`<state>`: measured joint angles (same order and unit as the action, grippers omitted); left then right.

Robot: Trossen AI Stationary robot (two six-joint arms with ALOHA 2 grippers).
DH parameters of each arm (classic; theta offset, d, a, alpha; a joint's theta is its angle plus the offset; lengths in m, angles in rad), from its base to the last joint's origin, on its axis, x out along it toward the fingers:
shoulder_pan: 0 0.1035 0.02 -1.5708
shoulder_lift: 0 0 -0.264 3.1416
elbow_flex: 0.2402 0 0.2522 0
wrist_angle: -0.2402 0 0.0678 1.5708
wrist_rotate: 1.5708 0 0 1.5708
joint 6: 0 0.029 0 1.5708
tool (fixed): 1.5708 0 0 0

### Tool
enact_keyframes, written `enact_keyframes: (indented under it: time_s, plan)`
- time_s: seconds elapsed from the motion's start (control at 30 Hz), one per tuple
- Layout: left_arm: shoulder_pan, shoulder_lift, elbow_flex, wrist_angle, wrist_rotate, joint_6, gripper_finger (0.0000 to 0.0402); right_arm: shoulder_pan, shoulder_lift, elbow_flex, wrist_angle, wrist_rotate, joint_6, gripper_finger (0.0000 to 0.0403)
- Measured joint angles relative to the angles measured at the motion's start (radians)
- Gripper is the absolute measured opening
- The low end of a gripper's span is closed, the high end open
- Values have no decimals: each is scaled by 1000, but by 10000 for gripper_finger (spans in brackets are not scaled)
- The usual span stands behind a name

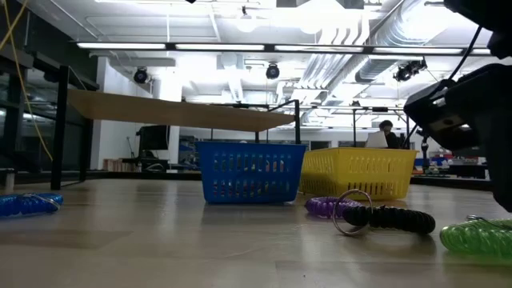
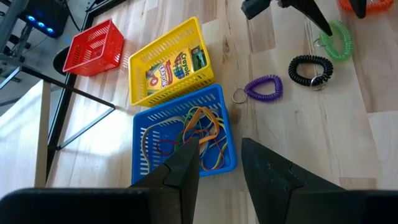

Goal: Pick & Place Office Desk Supplies
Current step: Put the green spring keychain into the red bin

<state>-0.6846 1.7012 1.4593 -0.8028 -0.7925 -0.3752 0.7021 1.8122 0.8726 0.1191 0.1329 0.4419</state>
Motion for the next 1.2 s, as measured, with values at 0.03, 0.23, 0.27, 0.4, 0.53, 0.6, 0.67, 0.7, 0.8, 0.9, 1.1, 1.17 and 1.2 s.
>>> enact_keyframes:
  time_s: [0.03,0.23,0.27,0.4,0.53,0.6,0.67,0.7,0.8,0.9,1.1,1.17,1.2]
  plan:
    - [0,0,0,0,0,0,113,0,5,0,6,0,0,152]
    - [0,0,0,0,0,0,113,5,43,0,29,-4,14,152]
    - [0,0,0,0,0,0,113,5,45,-1,28,-2,14,152]
    - [0,0,0,0,0,0,113,5,45,0,28,-1,27,152]
    - [0,0,0,0,0,0,113,5,45,0,27,0,26,152]
    - [0,0,0,0,0,0,113,5,45,0,22,2,27,152]
    - [0,0,0,0,0,0,113,4,45,0,21,8,27,146]
    - [0,0,0,0,0,0,113,4,45,0,20,8,27,141]
    - [0,0,0,0,0,0,113,4,45,0,19,9,27,118]
    - [0,0,0,0,0,0,113,3,45,0,18,9,27,89]
    - [0,0,0,0,0,0,113,4,45,0,18,7,28,43]
    - [0,0,0,0,0,0,113,4,45,0,18,7,27,34]
    - [0,0,0,0,0,0,113,4,45,0,19,7,27,30]
